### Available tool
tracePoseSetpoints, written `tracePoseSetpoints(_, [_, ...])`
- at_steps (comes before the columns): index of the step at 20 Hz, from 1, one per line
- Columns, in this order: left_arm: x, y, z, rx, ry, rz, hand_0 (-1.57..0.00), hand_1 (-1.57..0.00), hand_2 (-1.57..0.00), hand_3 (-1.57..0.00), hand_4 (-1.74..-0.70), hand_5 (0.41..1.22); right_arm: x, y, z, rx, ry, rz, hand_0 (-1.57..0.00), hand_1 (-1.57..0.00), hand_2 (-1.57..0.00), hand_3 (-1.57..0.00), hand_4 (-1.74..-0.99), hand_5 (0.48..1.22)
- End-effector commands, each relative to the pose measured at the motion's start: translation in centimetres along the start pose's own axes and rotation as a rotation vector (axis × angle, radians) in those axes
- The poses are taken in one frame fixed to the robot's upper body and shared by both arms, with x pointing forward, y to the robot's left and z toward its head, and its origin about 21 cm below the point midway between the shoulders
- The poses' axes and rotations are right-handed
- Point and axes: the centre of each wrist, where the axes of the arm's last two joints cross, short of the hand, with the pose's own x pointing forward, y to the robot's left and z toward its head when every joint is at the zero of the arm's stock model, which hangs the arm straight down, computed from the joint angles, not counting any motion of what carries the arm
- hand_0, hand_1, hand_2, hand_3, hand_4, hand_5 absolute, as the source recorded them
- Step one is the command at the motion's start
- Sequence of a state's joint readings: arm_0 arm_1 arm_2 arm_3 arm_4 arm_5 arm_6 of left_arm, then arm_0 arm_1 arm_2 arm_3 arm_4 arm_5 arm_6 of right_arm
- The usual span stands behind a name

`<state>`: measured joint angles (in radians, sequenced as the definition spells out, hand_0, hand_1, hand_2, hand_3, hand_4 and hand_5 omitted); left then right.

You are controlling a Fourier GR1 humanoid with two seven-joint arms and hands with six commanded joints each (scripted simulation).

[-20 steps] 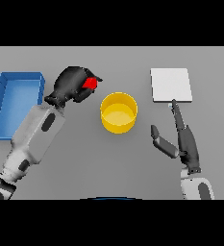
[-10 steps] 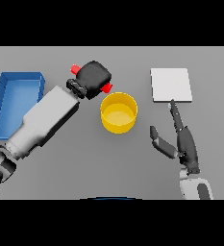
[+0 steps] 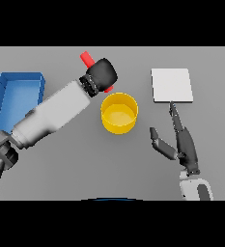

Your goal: Pick up the red beaker and tilt it to pour out 1 green nut into yellow bowl. Pick up the yellow bowl and place it on the metallic measuring scale.

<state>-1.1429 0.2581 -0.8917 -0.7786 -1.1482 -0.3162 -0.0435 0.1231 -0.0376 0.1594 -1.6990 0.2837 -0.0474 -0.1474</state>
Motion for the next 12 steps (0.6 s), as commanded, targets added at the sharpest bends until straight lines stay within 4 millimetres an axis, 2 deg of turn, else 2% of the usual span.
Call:
tracePoseSetpoints(1, [0.2, -0.2, -0.1, 0.002, 0.000, -0.019, -1.57, -1.57, -1.57, -1.57, -1.73, 1.220, 0.1, 0.0, 0.0, 0.000, 0.009, 0.003, 0.00, 0.00, 0.00, 0.00, -1.058, 0.696])
tracePoseSetpoints(2, [0.6, 0.2, -0.2, 0.006, 0.002, -0.043, -1.57, -1.57, -1.57, -1.57, -1.73, 1.220, 0.1, 0.1, -0.3, -0.003, 0.011, -0.006, 0.00, 0.00, 0.00, 0.00, -1.060, 0.696])
tracePoseSetpoints(3, [1.1, 0.3, -0.3, 0.010, -0.009, -0.066, -1.57, -1.57, -1.57, -1.57, -1.73, 1.221, 0.0, 0.0, 0.2, 0.000, -0.007, -0.025, 0.00, 0.00, 0.00, 0.00, -1.056, 0.693])
tracePoseSetpoints(6, [1.9, 0.1, -0.7, 0.029, 0.005, -0.138, -1.57, -1.57, -1.57, -1.57, -1.74, 1.221, 0.2, -0.1, 0.0, -0.014, -0.011, -0.018, 0.00, 0.00, 0.00, 0.00, -1.053, 0.697])
tracePoseSetpoints(8, [2.6, 0.2, -0.8, 0.045, -0.019, -0.200, -1.57, -1.57, -1.57, -1.57, -1.74, 1.221, 0.3, 0.5, 0.0, -0.017, -0.002, -0.008, 0.00, 0.00, 0.00, 0.00, -1.065, 0.684])
tracePoseSetpoints(12, [3.2, 1.6, -1.0, 0.017, -0.035, -0.343, -1.57, -1.57, -1.57, -1.57, -1.73, 1.221, 0.1, 0.4, -0.2, -0.022, -0.009, 0.015, 0.00, 0.00, 0.00, 0.00, -1.077, 0.676])
